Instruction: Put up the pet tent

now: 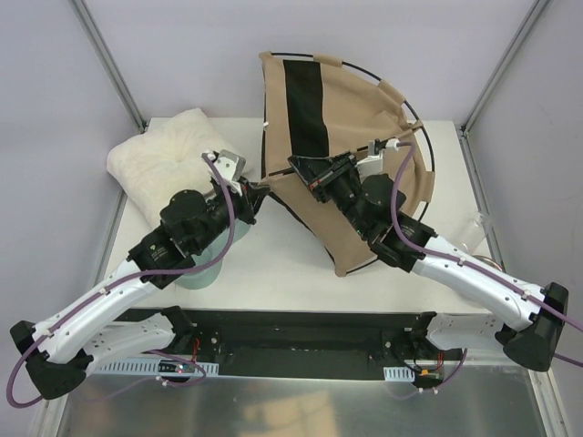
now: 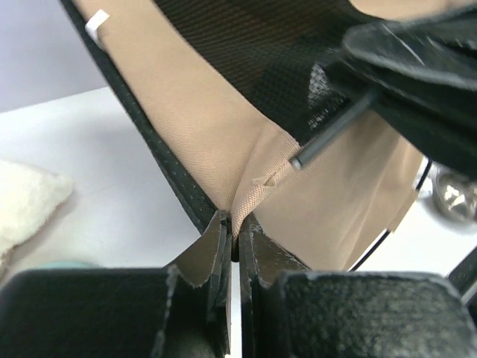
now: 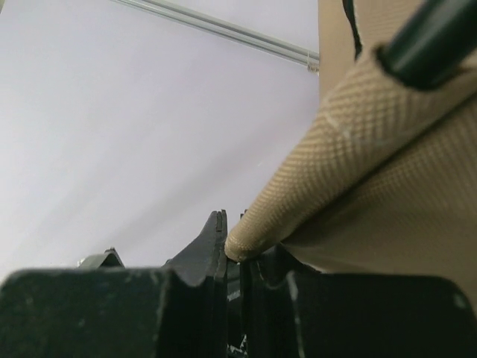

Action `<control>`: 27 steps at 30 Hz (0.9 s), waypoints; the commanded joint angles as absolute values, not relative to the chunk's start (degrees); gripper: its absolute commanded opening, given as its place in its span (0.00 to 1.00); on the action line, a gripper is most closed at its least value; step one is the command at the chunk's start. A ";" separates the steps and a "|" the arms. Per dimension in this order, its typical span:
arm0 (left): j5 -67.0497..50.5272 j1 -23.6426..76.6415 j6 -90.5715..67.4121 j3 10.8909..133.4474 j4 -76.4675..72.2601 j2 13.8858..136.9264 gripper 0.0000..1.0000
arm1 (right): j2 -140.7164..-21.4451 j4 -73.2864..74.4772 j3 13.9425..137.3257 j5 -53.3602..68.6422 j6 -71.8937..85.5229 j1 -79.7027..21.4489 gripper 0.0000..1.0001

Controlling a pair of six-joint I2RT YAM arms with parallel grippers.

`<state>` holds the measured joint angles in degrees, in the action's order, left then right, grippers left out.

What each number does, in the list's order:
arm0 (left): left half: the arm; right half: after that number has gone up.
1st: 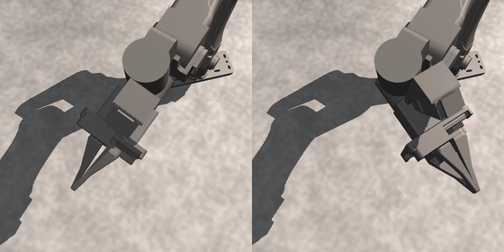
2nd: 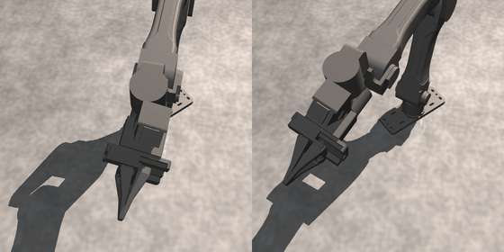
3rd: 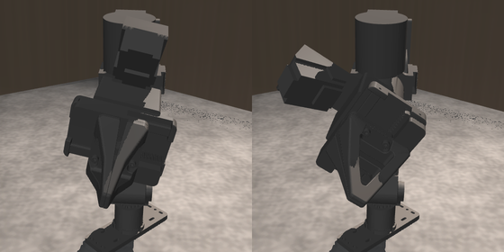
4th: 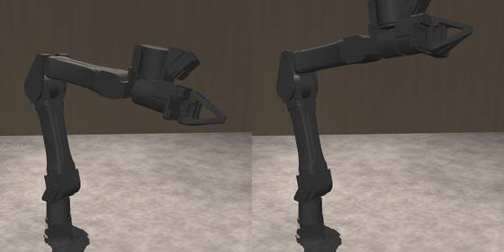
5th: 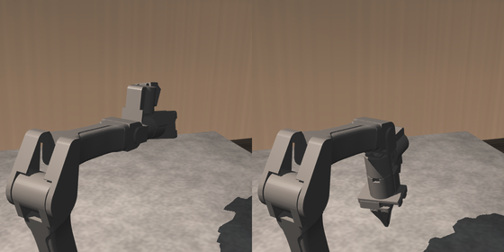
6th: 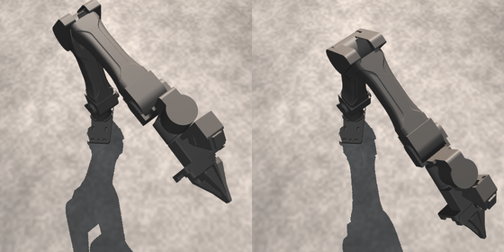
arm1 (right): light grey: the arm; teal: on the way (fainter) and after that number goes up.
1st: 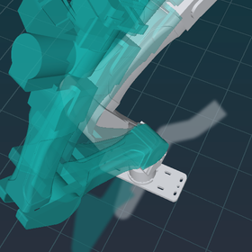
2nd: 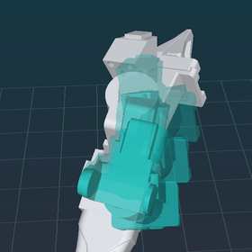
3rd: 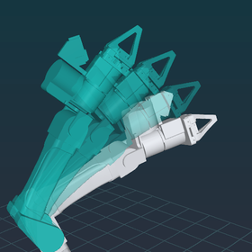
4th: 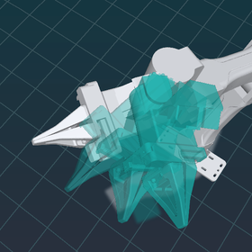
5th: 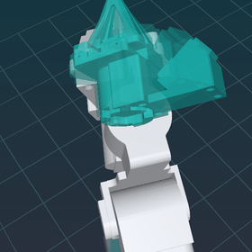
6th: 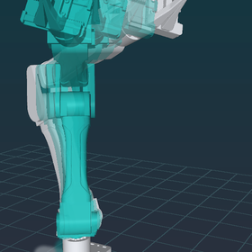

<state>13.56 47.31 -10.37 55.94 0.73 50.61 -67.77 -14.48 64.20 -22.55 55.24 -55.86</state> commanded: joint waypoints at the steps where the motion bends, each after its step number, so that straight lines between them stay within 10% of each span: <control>1: 5.63 47.72 0.08 52.74 -3.60 46.50 0.00 | -66.18 -17.49 64.60 -28.56 50.45 -54.40 0.00; 27: 7.03 47.64 -1.58 55.81 -2.99 48.34 0.00 | -68.20 -12.48 66.27 -21.27 38.94 -54.84 0.00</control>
